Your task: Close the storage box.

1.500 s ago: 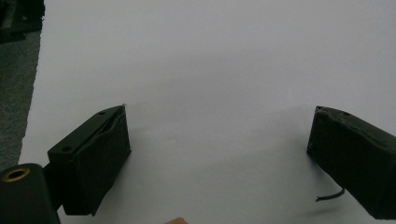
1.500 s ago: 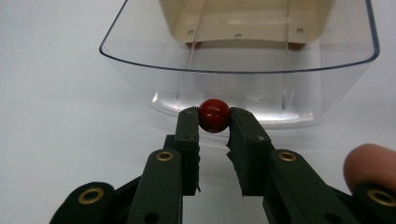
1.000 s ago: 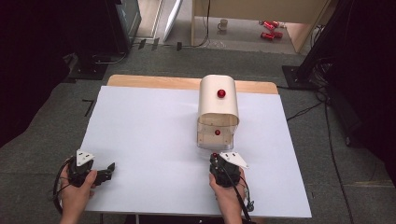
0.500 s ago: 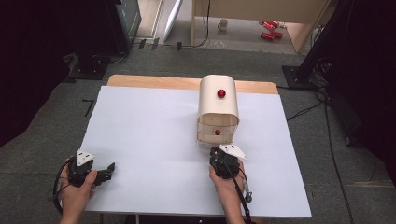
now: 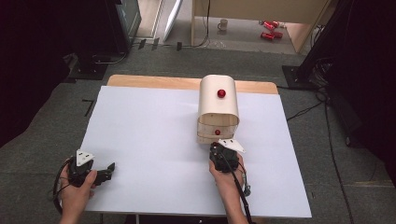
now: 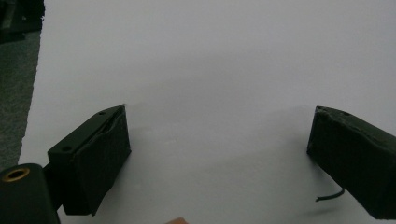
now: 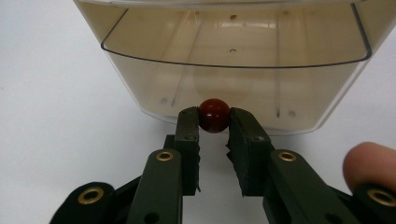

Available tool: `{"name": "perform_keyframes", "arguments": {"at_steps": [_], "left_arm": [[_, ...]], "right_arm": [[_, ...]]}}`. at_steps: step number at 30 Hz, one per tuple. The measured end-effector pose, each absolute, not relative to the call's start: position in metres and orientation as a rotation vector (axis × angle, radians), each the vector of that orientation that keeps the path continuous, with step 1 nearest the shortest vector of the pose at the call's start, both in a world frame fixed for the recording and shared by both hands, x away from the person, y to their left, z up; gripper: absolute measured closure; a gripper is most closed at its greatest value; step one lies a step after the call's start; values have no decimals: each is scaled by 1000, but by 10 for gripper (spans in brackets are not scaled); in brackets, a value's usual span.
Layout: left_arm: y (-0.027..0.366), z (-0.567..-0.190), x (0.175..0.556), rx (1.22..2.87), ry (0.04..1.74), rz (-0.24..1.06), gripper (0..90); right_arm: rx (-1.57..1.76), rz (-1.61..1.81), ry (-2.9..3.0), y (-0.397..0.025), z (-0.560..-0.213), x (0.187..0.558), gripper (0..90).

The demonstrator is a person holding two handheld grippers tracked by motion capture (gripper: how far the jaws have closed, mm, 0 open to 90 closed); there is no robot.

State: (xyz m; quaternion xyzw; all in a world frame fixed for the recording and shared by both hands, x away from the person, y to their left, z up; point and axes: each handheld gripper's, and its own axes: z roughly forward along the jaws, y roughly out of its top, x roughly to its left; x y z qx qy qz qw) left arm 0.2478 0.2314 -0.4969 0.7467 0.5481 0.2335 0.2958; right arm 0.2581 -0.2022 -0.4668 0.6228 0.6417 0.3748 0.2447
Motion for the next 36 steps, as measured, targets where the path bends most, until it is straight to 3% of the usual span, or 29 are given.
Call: {"name": "perform_keyframes", "arguments": {"at_steps": [5,6,7,8,18,26,36], "left_arm": [[231,-497,248,1987,1458,621,56],[231,-497,248,1987,1458,621,56],[231,-497,248,1987,1458,621,56],[232,-497,248,1986,1458,620,56],[232,-497,248,1985,1458,621,56],[231,-497,248,1984,1457,622,56],[231,-497,248,1985,1456,623,57]], "right_arm": [[1696,1033,1756,-203,-467,258,736],[1696,1046,1763,-204,-468,257,650],[1696,1046,1763,-204,-468,257,650],[1685,1053,1787,-204,-470,257,549],[1607,1074,1885,-218,-470,243,301],[1638,1037,1854,-247,-472,232,201],[1696,981,1794,-286,-477,222,182]]}}
